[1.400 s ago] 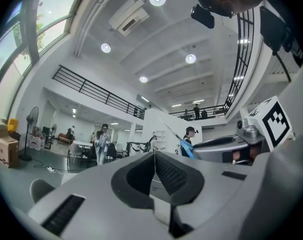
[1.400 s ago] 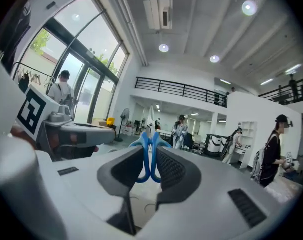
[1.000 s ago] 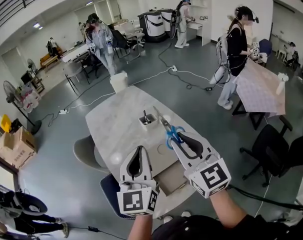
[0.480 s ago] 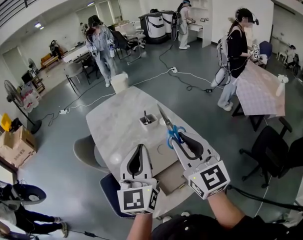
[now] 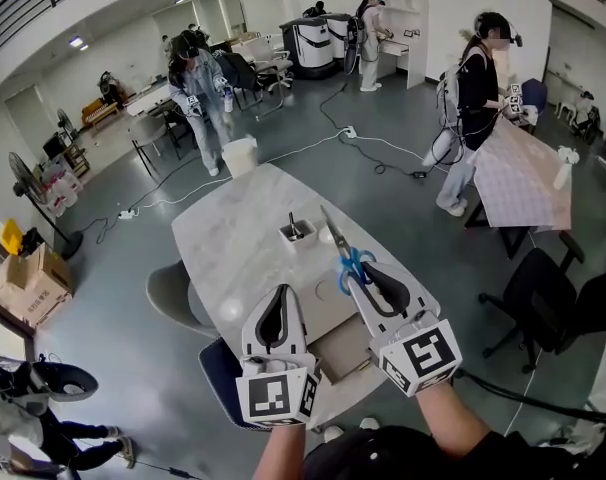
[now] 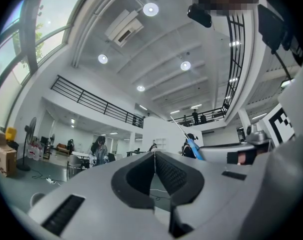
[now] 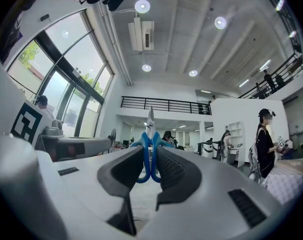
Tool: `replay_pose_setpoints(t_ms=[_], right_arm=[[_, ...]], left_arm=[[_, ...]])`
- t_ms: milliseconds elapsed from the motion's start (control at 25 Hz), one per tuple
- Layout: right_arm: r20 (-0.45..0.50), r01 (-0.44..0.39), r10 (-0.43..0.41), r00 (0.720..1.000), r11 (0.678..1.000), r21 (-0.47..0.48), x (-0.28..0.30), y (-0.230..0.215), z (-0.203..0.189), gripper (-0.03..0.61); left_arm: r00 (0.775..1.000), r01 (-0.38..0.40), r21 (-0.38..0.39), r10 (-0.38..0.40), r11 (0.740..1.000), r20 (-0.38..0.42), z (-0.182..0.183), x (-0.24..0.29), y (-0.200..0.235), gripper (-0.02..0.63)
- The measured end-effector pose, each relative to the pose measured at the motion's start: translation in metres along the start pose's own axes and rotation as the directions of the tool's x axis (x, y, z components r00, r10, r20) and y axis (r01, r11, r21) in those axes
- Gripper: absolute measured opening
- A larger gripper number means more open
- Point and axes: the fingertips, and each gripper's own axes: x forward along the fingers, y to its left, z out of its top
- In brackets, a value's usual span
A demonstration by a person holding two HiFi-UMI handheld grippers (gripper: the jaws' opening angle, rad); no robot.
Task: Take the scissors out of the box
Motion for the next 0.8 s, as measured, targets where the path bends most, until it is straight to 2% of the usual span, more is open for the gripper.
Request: replay_pose_setpoints(t_ms=[800], right_arm=[[0.004, 0.003, -0.003, 1.0, 1.0, 0.006, -0.0049, -0.0036, -0.0031, 0.081]], left_arm=[[1.0, -0.001, 0.007, 0.001, 1.0, -0.018, -0.007, -0.0013, -0.0067, 0.017]])
